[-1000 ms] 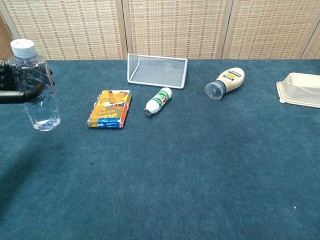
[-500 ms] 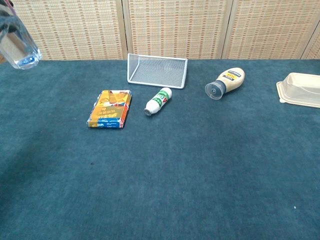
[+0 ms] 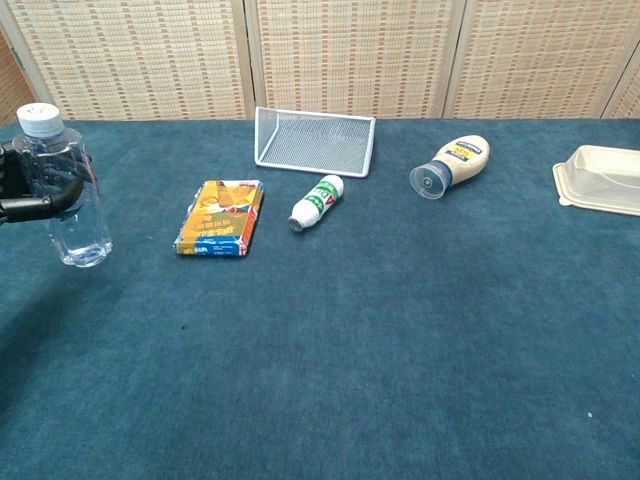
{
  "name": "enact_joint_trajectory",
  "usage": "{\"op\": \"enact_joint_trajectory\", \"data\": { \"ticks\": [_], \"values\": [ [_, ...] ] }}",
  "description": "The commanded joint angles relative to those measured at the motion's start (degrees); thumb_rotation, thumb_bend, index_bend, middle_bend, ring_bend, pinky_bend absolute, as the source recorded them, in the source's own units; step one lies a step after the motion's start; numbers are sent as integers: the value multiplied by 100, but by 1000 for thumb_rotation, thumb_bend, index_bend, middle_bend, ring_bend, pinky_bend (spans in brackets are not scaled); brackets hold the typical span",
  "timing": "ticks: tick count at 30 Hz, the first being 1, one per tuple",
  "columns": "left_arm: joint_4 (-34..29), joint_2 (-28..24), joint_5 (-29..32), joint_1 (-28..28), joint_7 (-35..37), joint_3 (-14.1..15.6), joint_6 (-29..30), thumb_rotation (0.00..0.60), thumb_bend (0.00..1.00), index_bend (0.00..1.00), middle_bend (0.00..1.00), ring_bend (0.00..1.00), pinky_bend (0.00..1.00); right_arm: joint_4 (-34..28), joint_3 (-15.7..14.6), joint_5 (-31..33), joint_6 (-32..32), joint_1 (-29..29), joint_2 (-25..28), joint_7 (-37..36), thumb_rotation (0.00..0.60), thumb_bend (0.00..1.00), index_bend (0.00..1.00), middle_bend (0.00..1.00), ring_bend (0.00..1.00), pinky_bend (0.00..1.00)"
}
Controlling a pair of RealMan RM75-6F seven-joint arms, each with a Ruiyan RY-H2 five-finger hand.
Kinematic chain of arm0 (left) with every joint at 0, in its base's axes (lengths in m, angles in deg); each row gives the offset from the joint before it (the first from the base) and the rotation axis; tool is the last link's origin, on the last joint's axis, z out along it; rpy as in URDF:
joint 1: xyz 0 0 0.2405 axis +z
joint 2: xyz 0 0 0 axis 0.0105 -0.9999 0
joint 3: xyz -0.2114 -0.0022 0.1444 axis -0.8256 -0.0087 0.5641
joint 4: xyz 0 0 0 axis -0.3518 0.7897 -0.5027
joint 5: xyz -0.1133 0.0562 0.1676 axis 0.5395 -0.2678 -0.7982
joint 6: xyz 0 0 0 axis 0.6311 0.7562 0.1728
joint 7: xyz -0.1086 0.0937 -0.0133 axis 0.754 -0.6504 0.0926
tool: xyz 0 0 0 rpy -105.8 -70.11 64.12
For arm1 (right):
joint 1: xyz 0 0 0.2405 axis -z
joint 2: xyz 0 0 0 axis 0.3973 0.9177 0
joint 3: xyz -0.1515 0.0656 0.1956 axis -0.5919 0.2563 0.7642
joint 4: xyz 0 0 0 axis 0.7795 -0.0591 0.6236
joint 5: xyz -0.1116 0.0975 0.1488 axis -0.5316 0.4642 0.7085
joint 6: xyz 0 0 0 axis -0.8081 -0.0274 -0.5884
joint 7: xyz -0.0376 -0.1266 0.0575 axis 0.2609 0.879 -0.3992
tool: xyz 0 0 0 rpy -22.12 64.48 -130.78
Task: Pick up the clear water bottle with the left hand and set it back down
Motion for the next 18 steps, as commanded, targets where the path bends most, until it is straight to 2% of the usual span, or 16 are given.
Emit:
{"op": "enact_joint_trajectory", "data": {
  "ticks": [1,7,13,16,18],
  "values": [
    [400,216,-157,-22,225,80,45,600,605,590,631,556,448,-1,3,-8,6,-8,9,-30,600,120,0,0,0,199],
    [630,282,-181,-4,423,112,-65,600,513,251,389,310,316,-5,3,2,18,-15,6,-16,600,120,0,0,0,199],
    [759,256,-303,-2,386,207,-116,600,436,36,154,93,199,-6,2,15,37,-24,-1,5,600,120,0,0,0,199],
    [800,237,-383,-14,335,251,-116,600,425,0,42,16,184,-2,13,39,34,-25,-8,23,600,120,0,0,0,199],
    [776,216,-425,-11,345,280,-120,600,427,0,6,1,182,-13,6,29,37,-24,4,9,600,120,0,0,0,199]
  ]
}}
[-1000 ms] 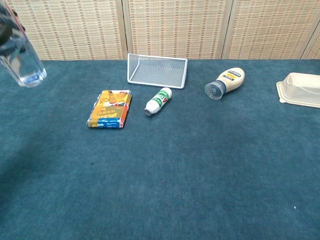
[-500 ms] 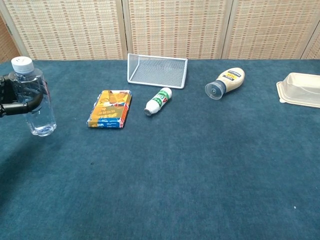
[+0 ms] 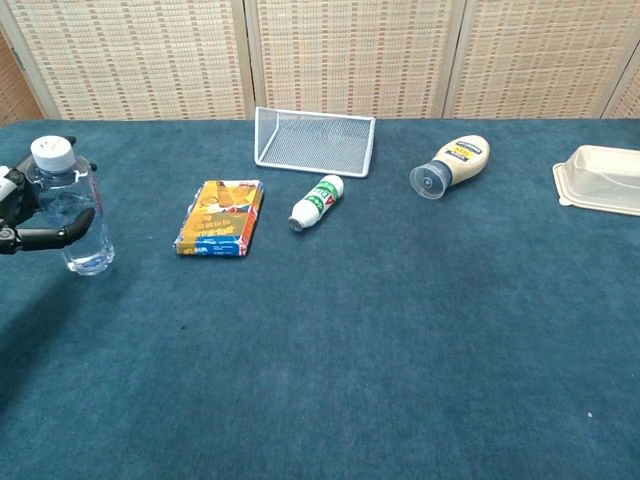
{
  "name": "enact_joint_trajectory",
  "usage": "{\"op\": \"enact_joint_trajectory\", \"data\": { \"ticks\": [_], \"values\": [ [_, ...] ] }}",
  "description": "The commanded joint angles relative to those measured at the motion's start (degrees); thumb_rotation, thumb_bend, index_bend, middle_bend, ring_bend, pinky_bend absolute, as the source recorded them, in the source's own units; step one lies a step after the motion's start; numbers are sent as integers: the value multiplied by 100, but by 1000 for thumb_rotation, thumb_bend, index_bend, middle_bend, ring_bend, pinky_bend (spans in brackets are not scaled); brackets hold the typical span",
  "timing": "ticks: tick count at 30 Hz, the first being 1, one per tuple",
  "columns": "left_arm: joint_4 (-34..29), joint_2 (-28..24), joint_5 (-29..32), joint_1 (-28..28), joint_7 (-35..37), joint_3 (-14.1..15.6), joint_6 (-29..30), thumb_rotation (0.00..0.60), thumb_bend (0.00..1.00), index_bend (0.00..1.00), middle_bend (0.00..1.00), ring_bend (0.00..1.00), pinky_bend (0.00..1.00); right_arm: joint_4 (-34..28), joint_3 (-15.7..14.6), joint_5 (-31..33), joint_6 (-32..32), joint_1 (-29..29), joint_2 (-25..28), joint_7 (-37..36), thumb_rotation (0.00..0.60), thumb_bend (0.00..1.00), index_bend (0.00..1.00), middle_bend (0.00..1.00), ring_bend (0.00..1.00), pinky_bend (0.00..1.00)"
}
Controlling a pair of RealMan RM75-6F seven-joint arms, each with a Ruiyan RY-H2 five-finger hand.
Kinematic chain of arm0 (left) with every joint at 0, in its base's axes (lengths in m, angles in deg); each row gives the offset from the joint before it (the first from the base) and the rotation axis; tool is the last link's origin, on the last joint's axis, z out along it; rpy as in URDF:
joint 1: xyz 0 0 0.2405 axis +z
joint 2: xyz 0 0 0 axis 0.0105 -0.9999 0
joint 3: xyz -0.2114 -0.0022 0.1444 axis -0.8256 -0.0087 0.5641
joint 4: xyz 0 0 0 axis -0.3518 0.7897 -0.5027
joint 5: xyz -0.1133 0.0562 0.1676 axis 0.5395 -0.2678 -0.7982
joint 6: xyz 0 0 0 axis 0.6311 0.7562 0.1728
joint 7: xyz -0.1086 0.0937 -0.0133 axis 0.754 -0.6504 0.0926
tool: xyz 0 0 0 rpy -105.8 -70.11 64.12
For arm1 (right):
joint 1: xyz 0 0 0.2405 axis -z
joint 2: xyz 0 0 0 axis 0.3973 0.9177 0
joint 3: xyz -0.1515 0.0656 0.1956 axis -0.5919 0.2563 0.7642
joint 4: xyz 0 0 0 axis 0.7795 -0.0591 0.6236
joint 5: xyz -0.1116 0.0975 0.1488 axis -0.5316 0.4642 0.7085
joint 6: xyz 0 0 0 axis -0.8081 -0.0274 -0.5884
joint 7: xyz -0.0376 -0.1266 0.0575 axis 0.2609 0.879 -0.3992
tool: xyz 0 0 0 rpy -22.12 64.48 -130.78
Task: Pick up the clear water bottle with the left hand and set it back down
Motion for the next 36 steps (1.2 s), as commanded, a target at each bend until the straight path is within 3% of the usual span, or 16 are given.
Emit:
{"op": "enact_joint_trajectory", "data": {
  "ticks": [1,36],
  "values": [
    [-25,-35,-46,1,-7,41,-17,600,427,0,0,0,180,-7,-6,-19,-3,1,15,-31,600,120,0,0,0,199],
    [-657,-581,2,0,-353,188,-544,600,425,0,0,0,156,18,-3,-25,-30,1,-8,-25,600,120,0,0,0,199]
  ]
}}
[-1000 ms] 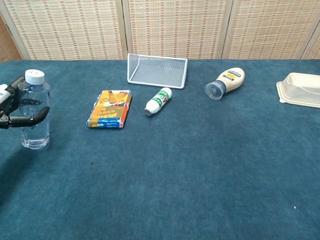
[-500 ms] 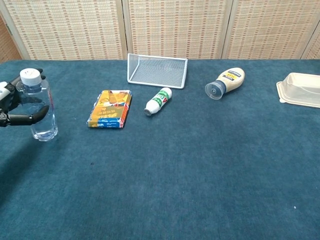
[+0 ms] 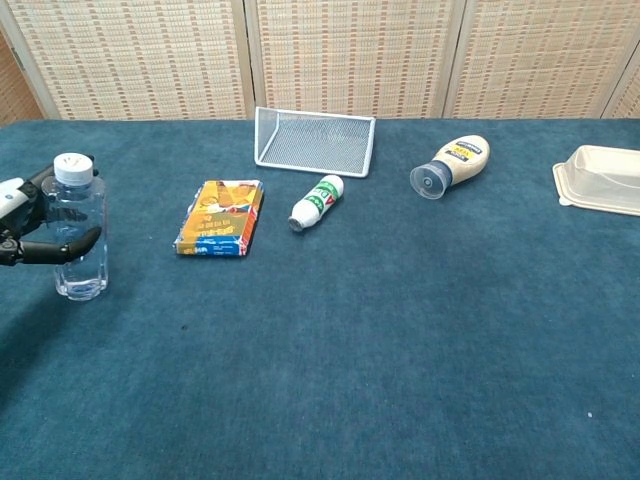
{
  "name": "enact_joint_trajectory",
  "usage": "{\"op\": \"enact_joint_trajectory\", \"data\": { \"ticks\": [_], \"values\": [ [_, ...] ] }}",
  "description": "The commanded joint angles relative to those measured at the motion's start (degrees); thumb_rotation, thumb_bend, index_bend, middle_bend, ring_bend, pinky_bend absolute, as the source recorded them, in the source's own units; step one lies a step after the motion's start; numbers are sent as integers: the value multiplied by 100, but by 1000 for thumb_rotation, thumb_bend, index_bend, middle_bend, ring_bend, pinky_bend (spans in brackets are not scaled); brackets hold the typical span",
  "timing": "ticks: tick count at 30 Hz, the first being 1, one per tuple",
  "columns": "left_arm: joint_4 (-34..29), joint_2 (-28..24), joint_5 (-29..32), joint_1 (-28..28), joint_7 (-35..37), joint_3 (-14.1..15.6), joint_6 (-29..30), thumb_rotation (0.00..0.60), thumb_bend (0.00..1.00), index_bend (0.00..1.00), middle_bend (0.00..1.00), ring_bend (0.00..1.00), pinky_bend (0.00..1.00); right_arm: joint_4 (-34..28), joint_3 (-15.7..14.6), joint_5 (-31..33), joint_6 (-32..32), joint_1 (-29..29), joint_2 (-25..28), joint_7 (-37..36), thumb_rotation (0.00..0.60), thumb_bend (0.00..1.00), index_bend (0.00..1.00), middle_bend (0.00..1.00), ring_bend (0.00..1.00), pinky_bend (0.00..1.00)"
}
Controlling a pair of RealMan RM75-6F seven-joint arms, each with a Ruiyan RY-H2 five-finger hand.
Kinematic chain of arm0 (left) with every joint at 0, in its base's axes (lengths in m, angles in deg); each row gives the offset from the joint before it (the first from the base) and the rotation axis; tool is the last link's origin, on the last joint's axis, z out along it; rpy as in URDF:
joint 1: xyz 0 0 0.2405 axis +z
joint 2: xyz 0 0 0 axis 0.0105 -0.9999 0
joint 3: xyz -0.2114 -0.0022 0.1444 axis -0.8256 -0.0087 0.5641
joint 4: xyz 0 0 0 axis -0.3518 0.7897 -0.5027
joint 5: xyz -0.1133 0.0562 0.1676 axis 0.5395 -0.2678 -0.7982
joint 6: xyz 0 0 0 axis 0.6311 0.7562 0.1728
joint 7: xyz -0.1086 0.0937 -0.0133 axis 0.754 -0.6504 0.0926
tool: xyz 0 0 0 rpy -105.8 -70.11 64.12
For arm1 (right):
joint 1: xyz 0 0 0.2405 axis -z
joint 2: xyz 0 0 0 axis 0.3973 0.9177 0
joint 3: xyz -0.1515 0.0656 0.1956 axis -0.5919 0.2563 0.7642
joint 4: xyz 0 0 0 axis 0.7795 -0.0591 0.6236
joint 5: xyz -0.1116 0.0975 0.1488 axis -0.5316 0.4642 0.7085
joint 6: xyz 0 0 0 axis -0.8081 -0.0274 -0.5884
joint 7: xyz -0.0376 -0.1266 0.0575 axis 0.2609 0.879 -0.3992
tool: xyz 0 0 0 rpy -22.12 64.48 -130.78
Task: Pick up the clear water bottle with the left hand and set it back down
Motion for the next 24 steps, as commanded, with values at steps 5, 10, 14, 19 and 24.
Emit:
{"op": "enact_joint_trajectory", "data": {
  "ticks": [5,10,14,19,24],
  "values": [
    [-84,-60,11,-9,-77,-50,10,600,425,0,0,0,156,-4,-5,-8,2,1,8,-8,600,120,0,0,0,199],
    [-212,-133,14,-26,-122,-98,21,600,424,0,0,0,156,-5,-9,1,19,-4,5,4,600,120,0,0,0,199],
    [-401,-217,33,-28,-73,-122,-9,600,423,0,0,0,155,-8,-12,14,29,-5,-4,40,600,120,0,0,0,199],
    [-645,-354,114,-28,-12,-113,-168,600,398,0,0,0,155,-2,-16,-6,19,-4,-5,26,600,120,0,0,0,199],
    [-870,-448,284,-32,327,-173,-400,600,397,0,0,0,154,-12,-15,0,33,-12,2,24,600,120,0,0,0,199]
  ]
}}
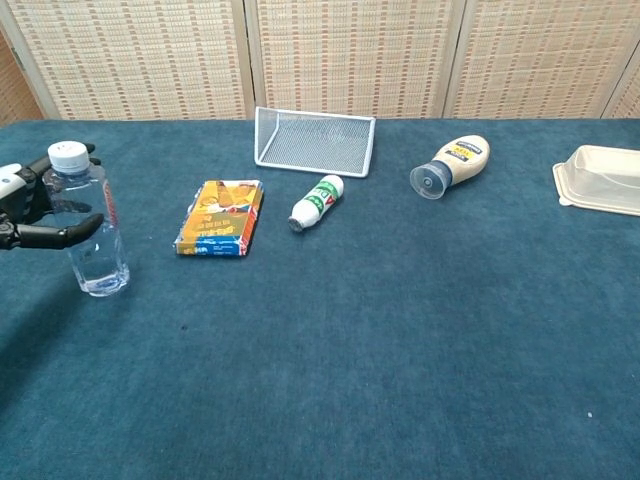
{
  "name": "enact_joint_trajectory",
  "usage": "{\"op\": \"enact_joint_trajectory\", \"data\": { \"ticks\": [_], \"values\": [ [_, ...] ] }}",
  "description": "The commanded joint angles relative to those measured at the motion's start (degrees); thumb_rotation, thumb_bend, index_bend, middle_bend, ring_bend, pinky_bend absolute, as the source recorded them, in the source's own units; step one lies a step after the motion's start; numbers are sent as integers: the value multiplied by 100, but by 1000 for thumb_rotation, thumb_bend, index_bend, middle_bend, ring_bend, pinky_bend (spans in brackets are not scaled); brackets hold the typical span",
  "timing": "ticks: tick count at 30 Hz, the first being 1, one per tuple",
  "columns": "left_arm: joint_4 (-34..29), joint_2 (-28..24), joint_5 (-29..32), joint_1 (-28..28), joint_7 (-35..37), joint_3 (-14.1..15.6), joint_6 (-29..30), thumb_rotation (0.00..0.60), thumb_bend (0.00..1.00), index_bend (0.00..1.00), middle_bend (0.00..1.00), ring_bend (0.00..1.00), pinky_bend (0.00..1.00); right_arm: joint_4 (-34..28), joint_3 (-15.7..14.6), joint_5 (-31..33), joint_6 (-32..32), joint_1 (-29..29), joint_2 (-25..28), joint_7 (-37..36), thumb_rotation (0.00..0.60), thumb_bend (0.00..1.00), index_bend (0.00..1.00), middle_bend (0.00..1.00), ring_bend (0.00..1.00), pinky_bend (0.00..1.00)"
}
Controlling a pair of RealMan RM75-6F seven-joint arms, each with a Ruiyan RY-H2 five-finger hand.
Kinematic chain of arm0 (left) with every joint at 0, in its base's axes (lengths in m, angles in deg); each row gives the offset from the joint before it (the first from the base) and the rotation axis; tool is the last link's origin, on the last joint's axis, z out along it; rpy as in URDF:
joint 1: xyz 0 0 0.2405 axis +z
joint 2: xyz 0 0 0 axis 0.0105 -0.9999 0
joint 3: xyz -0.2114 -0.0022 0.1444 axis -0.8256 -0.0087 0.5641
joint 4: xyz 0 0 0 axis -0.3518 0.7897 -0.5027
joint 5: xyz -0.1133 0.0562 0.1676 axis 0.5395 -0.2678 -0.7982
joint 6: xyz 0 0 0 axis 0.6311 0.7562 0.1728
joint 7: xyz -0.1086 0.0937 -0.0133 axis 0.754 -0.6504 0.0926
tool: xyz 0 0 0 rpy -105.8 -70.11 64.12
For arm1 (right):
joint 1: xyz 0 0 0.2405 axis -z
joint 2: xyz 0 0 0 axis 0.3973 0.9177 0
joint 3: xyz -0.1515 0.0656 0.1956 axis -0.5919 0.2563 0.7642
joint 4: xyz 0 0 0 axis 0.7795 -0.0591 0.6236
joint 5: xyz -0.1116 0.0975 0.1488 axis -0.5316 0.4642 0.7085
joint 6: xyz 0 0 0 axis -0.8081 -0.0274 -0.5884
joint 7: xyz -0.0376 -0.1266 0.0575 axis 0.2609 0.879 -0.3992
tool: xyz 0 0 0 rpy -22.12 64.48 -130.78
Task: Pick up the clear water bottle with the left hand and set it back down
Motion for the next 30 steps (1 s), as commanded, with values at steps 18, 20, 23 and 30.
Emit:
{"op": "enact_joint_trajectory", "data": {
  "ticks": [18,20,23,30],
  "values": [
    [-550,-388,69,-12,265,-194,-94,600,403,0,0,0,154,-3,-28,1,79,-29,-7,61,600,120,0,0,0,199],
    [-698,-504,-4,-7,141,-157,-66,600,402,0,0,0,154,-7,-31,-1,94,-37,-7,70,600,120,0,0,0,199],
    [-969,-727,-204,0,-125,-92,47,600,401,0,0,0,154,-7,-30,15,112,-45,-14,94,600,120,0,0,0,199],
    [-1559,-1415,-885,38,-804,5,548,600,396,0,0,0,153,-4,17,92,118,-63,-25,85,600,120,0,0,0,199]
  ]
}}
